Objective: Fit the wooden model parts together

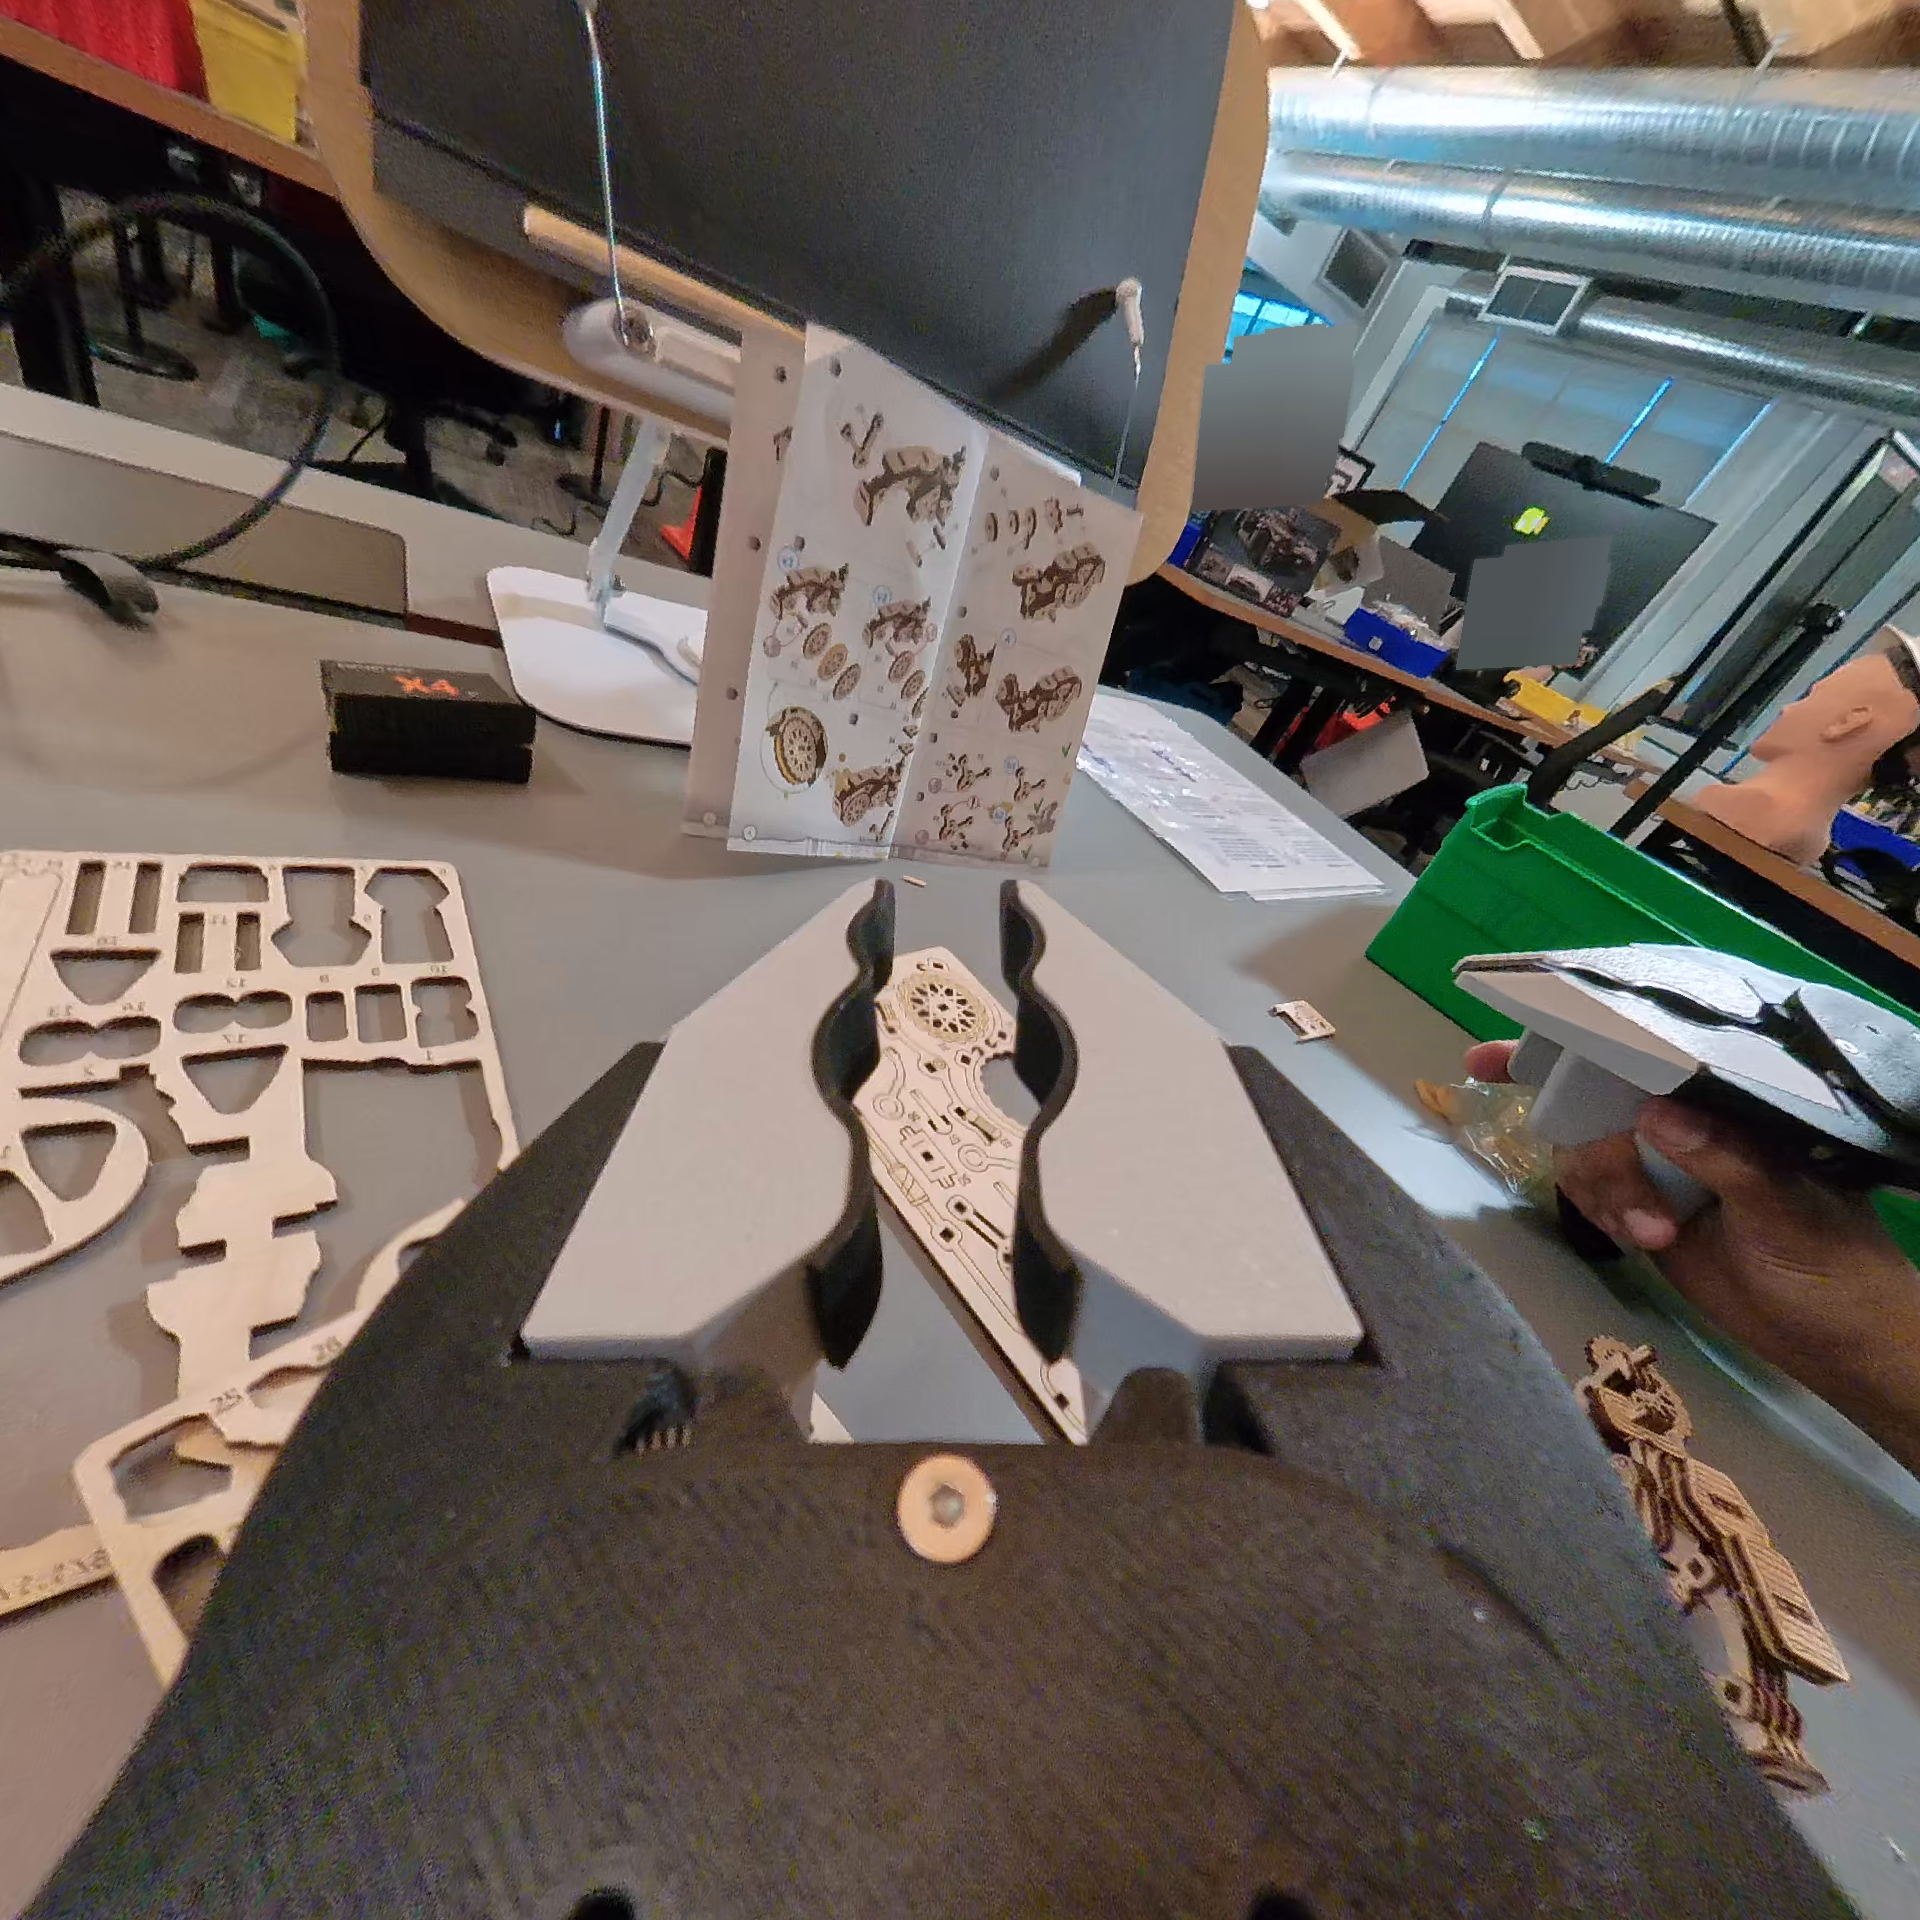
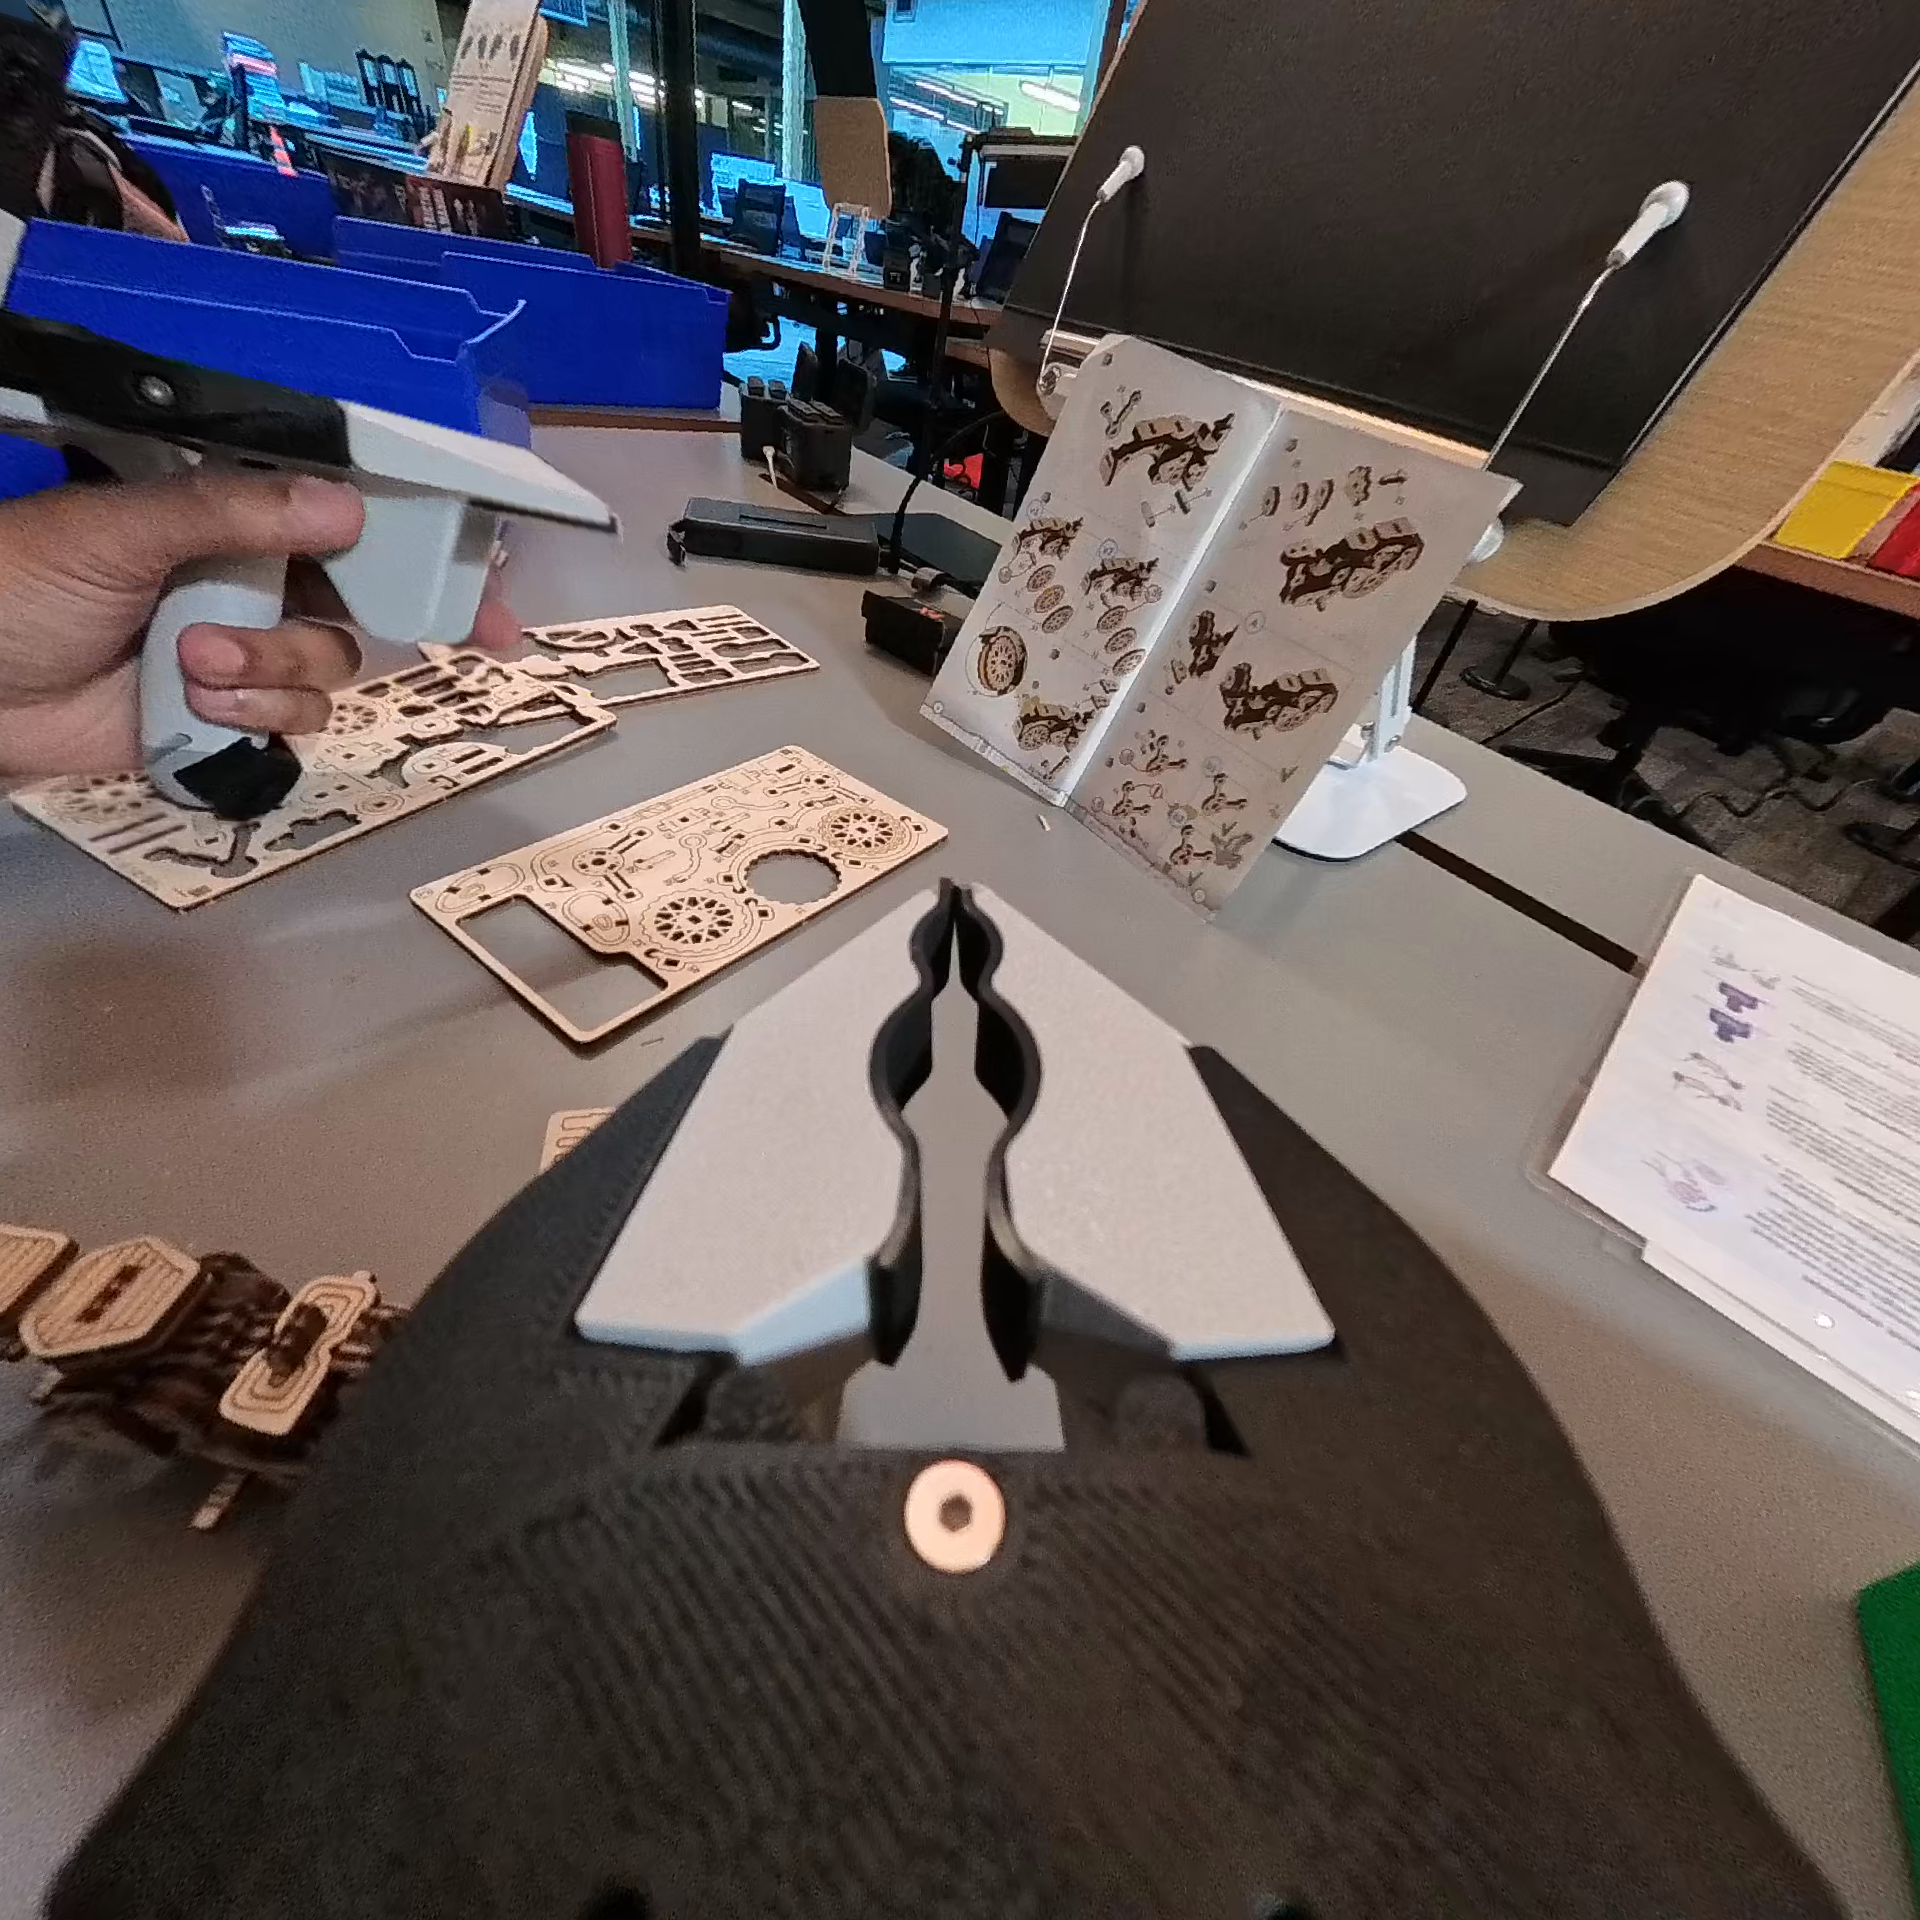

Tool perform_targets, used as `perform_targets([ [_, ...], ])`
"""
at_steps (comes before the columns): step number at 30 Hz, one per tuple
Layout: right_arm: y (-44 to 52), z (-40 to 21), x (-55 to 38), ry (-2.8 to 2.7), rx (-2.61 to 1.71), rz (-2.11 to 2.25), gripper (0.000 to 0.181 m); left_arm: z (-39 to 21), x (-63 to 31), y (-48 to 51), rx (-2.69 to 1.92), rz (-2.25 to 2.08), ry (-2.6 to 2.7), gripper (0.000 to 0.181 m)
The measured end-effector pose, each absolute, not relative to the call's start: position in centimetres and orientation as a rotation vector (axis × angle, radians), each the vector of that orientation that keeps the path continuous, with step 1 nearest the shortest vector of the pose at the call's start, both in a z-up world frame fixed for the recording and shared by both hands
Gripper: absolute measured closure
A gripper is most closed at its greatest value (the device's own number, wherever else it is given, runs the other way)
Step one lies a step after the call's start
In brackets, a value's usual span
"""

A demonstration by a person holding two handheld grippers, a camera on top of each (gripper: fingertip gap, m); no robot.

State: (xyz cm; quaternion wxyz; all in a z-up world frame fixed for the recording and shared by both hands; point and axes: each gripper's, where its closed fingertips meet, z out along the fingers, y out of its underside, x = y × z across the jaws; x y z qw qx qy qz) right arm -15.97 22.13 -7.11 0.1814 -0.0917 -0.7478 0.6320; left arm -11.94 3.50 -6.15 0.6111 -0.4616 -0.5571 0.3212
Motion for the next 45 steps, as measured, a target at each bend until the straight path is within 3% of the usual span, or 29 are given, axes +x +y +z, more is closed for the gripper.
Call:
perform_targets([
  [5, 22.2, -7.1, -16.0, -2.111, -0.261, 1.788, 0.181, -1.7, -9.7, -0.7, -0.865, 0.872, -1.200, 0.163],
  [14, 21.7, -8.0, -16.3, -2.166, -0.270, 1.701, 0.181, -3.6, -7.1, -8.0, -0.897, 1.125, -1.373, 0.168],
  [17, 21.2, -5.6, -15.5, -1.991, -0.136, 1.718, 0.181, -4.2, -6.2, -8.2, -0.929, 1.173, -1.395, 0.170],
  [20, 19.3, -3.9, -13.8, -1.927, 0.023, 1.716, 0.181, -4.9, -5.3, -8.4, -0.955, 1.164, -1.418, 0.170],
  [30, 14.6, -6.3, -13.4, -2.103, 0.017, 1.756, 0.181, -5.7, -1.2, -10.4, -0.926, 1.183, -1.478, 0.173],
  [38, 11.4, -7.9, -12.8, -2.288, 0.014, 1.781, 0.181, -6.4, 0.8, -7.9, -1.005, 0.912, -1.405, 0.177],
  [42, 9.2, -8.0, -10.0, -2.495, 0.057, 1.784, 0.166, -8.1, 1.6, -6.2, -1.018, 0.654, -1.427, 0.172],
  [45, 7.5, -8.6, -7.2, -2.728, 0.000, 1.759, 0.134, -8.7, 2.1, -6.3, -0.996, 0.616, -1.475, 0.140],
])
